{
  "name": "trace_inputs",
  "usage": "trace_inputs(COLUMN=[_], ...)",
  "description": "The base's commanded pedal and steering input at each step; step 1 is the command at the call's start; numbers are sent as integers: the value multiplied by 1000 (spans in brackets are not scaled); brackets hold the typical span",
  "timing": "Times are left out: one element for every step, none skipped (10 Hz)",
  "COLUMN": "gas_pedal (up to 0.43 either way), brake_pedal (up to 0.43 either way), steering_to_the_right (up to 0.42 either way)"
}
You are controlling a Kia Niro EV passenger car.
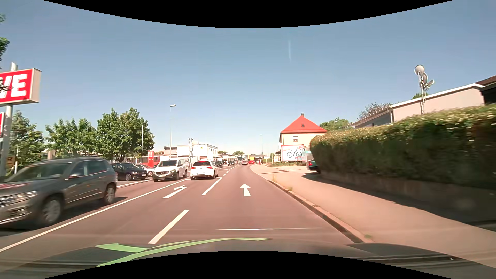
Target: Follow the waypoints while adhering to traffic rules and regulations
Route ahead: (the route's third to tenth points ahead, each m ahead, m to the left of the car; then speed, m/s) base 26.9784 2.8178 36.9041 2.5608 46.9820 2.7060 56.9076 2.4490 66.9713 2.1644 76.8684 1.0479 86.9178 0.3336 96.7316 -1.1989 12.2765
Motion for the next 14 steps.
trace_inputs(gas_pedal=[79,79,79,79,79,79,79,79,79,79,79,79,87,87], brake_pedal=[0,0,0,0,0,0,0,0,0,0,0,0,0,0], steering_to_the_right=[-11,-11,-11,-11,-10,-9,-9,-9,-8,-7,-7,-8,-8,-7])
